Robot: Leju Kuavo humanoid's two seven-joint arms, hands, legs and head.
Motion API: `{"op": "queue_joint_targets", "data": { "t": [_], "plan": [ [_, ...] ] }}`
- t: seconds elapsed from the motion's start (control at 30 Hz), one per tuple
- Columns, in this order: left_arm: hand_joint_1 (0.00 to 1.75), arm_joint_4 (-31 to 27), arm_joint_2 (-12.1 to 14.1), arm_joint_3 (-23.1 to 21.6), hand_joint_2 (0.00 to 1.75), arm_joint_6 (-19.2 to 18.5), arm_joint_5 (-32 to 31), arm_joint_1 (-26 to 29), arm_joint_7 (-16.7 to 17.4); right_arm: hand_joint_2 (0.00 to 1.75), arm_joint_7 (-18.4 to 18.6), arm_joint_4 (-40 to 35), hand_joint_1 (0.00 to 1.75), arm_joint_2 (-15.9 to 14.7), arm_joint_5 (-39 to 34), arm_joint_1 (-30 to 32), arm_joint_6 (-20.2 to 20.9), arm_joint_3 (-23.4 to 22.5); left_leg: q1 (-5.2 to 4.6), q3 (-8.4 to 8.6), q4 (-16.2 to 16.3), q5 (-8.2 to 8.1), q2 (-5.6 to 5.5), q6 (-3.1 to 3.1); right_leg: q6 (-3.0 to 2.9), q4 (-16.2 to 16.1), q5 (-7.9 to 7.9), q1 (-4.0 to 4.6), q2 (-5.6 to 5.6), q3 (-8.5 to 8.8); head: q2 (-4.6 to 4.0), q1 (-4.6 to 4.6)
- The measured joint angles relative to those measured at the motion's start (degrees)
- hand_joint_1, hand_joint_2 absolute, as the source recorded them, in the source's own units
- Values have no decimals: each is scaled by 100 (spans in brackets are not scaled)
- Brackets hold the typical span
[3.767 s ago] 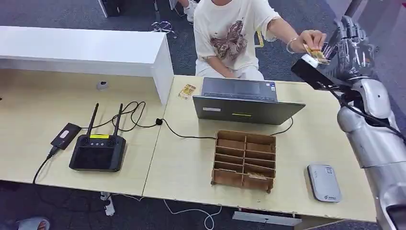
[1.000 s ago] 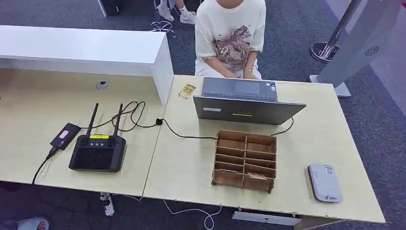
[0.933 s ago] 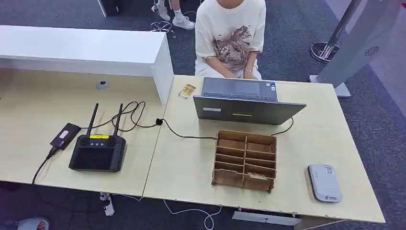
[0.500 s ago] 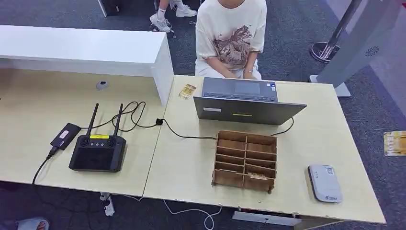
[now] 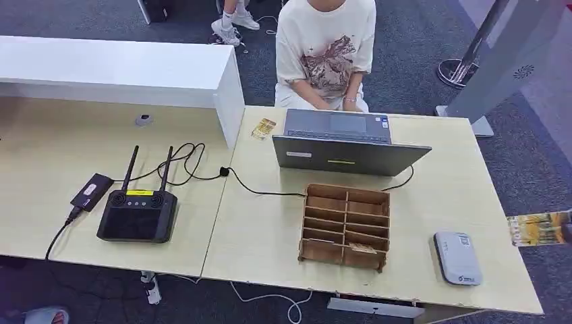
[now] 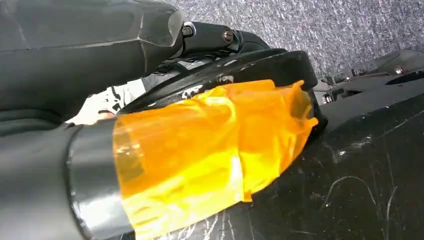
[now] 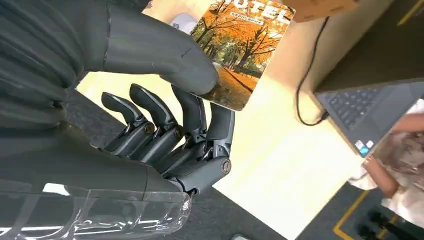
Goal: Pass the card to the sensor for recognition and then transmit it.
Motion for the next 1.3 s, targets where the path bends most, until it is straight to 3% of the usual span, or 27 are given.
{"op": "queue_joint_targets", "data": {
  "t": [0.33,0.6,1.13,1.3],
  "plan": [
    [0,0,0,-11,0,-7,-61,-5,15,175,-55,300,175,131,754,-430,-236,750,0,5,0,0,11,0,0,0,0,0,15,0,0,0],
    [0,0,2,-48,0,-13,-87,-11,63,175,-111,711,175,453,1289,-1013,-302,1421,0,4,0,0,13,0,0,1,0,0,16,0,0,-2],
    [0,0,-2,-140,0,-28,-170,-33,153,175,-153,1296,175,964,1775,-1665,-324,2170,0,3,0,-1,13,1,0,2,0,-1,16,0,0,-2],
    [0,0,0,-142,0,-70,-151,-36,181,175,-332,1440,175,1099,1949,-1681,-444,2288,0,1,-1,-1,11,1,0,2,0,-1,12,1,0,-2]
  ]
}}
